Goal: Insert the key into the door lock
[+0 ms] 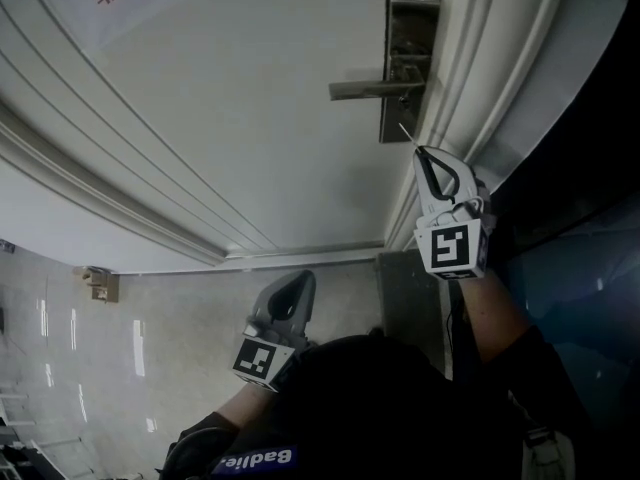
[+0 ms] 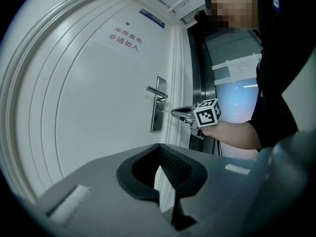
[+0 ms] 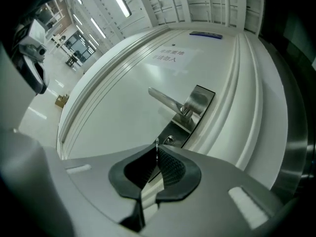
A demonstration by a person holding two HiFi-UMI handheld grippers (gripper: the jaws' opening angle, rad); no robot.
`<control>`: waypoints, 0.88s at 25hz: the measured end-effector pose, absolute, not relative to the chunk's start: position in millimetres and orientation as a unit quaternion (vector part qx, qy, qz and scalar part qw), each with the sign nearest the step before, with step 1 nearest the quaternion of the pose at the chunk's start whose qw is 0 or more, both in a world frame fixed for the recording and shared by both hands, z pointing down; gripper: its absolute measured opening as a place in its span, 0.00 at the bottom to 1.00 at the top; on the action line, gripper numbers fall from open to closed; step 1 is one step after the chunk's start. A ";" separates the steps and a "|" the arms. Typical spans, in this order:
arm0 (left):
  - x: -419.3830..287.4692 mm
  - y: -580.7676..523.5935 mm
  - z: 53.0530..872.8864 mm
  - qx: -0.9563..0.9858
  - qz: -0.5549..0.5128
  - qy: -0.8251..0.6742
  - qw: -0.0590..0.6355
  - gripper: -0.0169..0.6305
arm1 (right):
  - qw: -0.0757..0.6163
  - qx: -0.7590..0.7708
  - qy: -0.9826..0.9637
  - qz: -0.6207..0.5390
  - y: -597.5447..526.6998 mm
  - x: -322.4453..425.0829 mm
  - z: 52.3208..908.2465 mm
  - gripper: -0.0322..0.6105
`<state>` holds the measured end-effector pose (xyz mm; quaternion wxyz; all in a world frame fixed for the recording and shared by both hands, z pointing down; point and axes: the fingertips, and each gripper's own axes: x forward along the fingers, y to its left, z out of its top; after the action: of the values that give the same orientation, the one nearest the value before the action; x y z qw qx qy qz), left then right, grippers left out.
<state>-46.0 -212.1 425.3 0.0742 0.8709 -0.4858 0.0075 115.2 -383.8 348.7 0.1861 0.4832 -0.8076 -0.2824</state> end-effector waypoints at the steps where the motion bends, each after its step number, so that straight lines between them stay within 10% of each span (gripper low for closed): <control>1: -45.5 -212.1 425.3 0.871 0.007 -0.486 0.074 0.05 | 0.196 0.484 -0.801 -0.291 -385.6 116.0 348.6 0.07; 22: -57.5 -199.5 435.9 0.872 0.014 -0.483 0.072 0.05 | 0.337 0.493 -0.664 -0.449 -401.9 116.2 340.2 0.07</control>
<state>-57.5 -199.5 435.9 0.0723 0.8723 -0.4834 0.0143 116.2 -401.9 340.2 0.3374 0.4933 -0.6645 -0.4486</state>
